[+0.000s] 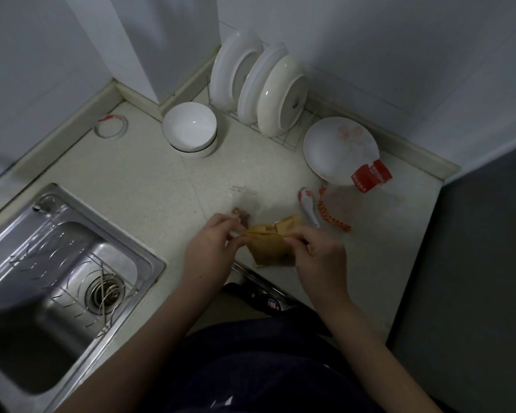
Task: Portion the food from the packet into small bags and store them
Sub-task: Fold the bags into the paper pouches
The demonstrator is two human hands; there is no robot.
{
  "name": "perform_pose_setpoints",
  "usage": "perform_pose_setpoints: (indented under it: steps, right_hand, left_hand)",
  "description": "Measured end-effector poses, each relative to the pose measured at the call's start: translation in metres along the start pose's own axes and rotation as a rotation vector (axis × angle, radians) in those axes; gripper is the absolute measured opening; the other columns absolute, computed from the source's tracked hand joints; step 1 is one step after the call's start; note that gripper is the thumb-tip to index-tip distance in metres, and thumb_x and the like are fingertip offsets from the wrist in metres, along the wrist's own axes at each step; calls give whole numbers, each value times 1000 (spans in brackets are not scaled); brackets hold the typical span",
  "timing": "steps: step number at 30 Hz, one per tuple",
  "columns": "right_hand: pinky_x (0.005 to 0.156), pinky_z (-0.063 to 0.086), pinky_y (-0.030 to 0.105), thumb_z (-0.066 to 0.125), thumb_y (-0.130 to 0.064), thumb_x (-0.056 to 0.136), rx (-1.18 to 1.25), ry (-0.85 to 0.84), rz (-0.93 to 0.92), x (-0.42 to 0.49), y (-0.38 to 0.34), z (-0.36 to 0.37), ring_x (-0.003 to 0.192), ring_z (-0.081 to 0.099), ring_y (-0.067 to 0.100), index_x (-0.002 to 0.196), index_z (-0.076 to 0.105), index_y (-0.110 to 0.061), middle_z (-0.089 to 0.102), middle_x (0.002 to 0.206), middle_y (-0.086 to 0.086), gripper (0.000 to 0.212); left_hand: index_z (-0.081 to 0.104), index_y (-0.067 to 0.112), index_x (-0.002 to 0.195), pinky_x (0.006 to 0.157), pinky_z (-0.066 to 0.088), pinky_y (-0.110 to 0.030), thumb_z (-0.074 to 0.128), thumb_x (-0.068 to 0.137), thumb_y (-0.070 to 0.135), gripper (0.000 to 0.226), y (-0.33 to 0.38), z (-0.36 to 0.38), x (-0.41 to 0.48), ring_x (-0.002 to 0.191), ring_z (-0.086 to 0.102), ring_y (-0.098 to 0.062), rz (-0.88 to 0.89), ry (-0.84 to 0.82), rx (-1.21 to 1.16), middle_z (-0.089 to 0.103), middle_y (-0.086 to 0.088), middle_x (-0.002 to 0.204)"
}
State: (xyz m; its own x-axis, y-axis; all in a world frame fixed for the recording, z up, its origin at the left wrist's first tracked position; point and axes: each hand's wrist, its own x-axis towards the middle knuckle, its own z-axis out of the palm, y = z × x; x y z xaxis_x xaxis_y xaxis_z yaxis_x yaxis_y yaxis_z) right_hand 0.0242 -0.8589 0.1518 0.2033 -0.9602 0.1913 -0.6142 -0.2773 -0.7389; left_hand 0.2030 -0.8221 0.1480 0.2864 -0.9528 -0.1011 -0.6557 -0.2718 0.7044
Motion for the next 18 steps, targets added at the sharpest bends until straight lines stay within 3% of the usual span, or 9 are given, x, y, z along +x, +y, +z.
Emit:
perform_pose_setpoints:
  steps: [3, 8, 12, 16, 18]
  right_hand:
    - [57, 50, 31, 72, -10, 81, -20, -17, 27, 1, 0, -1, 66, 59, 12, 80, 73, -17, 67, 72, -4, 7]
    - [54, 46, 28, 71, -13, 82, -5, -24, 85, 1, 0, -2, 64, 58, 12, 77, 72, -18, 66, 68, -6, 7]
    - [50, 37, 18, 70, -16, 84, -36, -36, 84, -1, 1, 1, 61, 53, 6, 77, 69, -22, 58, 66, -14, 9]
    - [59, 34, 7, 72, -17, 81, -75, -74, 20, 0, 1, 3, 71, 46, -7, 80, 67, -23, 53, 75, -21, 8]
    - [62, 41, 16, 73, -16, 78, -93, -89, -35, -2, 2, 5, 80, 46, -1, 78, 68, -20, 62, 79, -13, 6]
  left_hand:
    - [69, 21, 84, 67, 46, -27, 73, 83, 22, 4, -4, 0, -1, 77, 60, -11, 54, -31, -11, 62, 12, 86]
    - [67, 17, 79, 58, 39, -17, 73, 83, 18, 7, -1, 0, -4, 69, 54, -7, 201, 71, 67, 63, 9, 81]
    - [65, 17, 73, 54, 41, -25, 71, 80, 15, 10, 2, 2, -4, 66, 55, -12, 213, 100, 112, 61, 10, 77]
    - [64, 18, 71, 55, 32, -13, 72, 77, 14, 11, 0, 3, -4, 65, 54, -11, 199, 101, 108, 58, 14, 77]
    - [64, 17, 74, 57, 30, -5, 70, 79, 16, 8, 0, 5, -5, 71, 56, -11, 226, 82, 89, 64, 8, 84]
